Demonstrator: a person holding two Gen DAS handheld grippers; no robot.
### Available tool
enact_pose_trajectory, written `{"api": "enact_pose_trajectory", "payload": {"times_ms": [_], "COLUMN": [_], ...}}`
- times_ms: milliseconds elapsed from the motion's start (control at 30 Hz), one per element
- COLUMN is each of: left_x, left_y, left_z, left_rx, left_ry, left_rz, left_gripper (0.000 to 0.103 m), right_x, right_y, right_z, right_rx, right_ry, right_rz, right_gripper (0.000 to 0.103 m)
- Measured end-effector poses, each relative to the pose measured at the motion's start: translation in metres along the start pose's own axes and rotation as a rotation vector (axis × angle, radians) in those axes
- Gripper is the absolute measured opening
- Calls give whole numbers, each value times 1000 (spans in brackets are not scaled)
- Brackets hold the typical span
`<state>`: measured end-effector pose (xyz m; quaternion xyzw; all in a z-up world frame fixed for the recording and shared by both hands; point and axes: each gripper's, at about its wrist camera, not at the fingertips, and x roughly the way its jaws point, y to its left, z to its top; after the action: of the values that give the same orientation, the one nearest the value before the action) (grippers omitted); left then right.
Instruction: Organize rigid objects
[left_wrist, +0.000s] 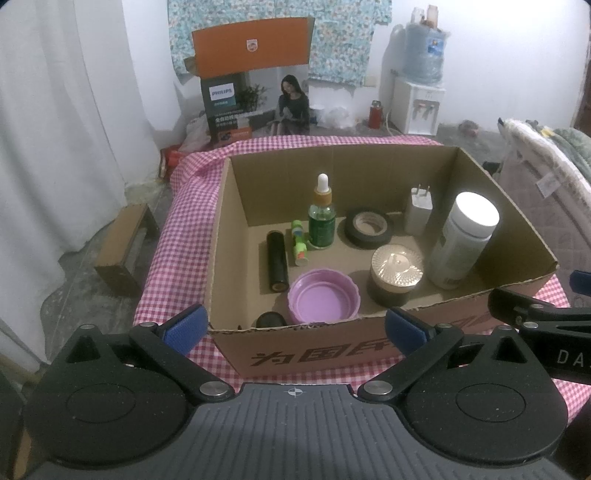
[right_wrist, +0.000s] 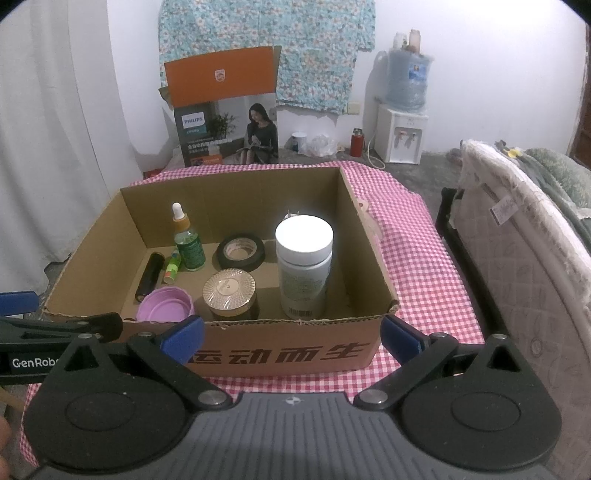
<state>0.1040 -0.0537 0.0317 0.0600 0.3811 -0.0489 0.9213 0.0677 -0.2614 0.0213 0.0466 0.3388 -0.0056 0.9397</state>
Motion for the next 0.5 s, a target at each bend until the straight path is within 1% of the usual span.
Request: {"api": "enact_pose_trajectory", "payload": {"times_ms": [500], "left_x": [3], "left_y": [-2], "left_z": [1], "left_rx": [-3], "left_ry": [8], "left_rz": [2], "left_gripper": [103], "right_x": [2], "right_y": [-1], "right_z": [0], "right_rx": [1], "right_ry": [3], "right_rz": [0], "right_gripper": [103]}}
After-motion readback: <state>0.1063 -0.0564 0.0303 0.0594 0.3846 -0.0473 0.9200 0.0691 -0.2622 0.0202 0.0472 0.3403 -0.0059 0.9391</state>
